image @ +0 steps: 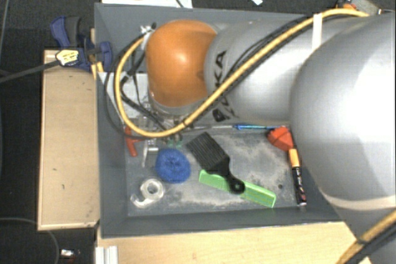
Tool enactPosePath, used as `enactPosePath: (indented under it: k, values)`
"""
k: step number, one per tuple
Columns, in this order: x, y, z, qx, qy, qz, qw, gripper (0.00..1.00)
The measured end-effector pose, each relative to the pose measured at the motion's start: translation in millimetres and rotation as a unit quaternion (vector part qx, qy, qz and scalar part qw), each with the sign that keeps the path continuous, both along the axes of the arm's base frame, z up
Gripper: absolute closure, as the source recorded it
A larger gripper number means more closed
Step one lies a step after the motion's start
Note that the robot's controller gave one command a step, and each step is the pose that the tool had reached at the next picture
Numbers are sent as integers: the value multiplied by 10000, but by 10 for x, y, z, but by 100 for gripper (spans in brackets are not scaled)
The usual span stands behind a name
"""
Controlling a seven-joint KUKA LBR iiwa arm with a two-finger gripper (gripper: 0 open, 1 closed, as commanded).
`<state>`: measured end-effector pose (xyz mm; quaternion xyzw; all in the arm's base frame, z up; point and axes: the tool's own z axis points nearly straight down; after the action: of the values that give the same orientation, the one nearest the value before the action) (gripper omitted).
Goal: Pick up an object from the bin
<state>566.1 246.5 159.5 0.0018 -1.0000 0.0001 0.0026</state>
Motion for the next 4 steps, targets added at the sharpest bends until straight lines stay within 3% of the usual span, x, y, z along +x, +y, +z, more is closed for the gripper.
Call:
enactPosePath:
  k: [1, 2, 3, 4]
  values:
    - [24, -13, 46, 9, -38, -29, 10000, 0]
    - [-173, -542, -618, 13, -52, 458, 9989, 0]
    - [-195, -730, -729, 28, -77, 756, 9971, 0]
    - [-232, -953, -599, 5, -36, 226, 9997, 0]
